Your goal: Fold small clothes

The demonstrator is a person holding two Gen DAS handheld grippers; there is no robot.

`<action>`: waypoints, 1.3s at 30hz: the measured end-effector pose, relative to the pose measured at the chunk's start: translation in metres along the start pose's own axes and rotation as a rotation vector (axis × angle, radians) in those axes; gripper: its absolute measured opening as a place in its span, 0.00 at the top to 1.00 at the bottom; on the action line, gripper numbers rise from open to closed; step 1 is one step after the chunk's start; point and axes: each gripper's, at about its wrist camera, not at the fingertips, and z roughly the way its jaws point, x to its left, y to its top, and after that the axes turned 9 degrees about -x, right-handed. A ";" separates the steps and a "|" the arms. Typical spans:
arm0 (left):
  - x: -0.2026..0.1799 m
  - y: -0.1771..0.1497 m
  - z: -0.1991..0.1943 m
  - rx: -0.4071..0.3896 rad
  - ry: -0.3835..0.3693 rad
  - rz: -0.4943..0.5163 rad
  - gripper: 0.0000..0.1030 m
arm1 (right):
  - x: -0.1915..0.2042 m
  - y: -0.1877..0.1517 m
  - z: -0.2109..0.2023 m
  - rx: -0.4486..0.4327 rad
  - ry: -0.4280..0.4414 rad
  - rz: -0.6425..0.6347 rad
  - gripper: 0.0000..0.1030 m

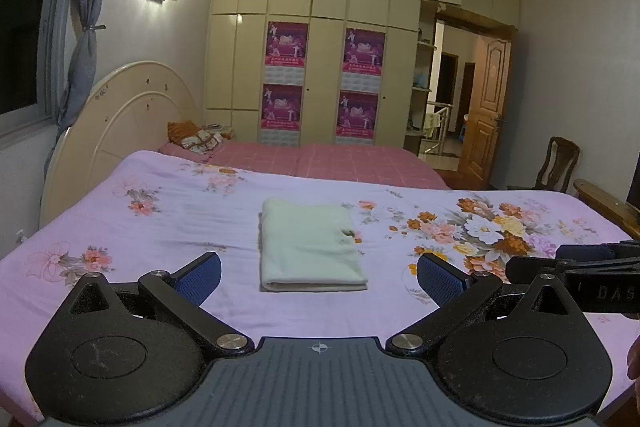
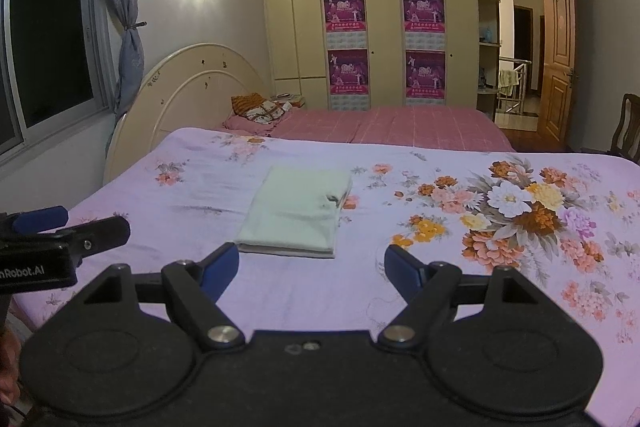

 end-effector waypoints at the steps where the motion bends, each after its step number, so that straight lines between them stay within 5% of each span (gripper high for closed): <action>1: 0.000 0.000 0.000 0.000 -0.001 0.001 0.00 | 0.000 0.000 0.000 -0.001 0.000 0.000 0.23; 39: 0.000 -0.001 0.004 0.000 -0.011 0.015 0.00 | -0.006 0.002 -0.005 -0.010 -0.011 -0.002 0.23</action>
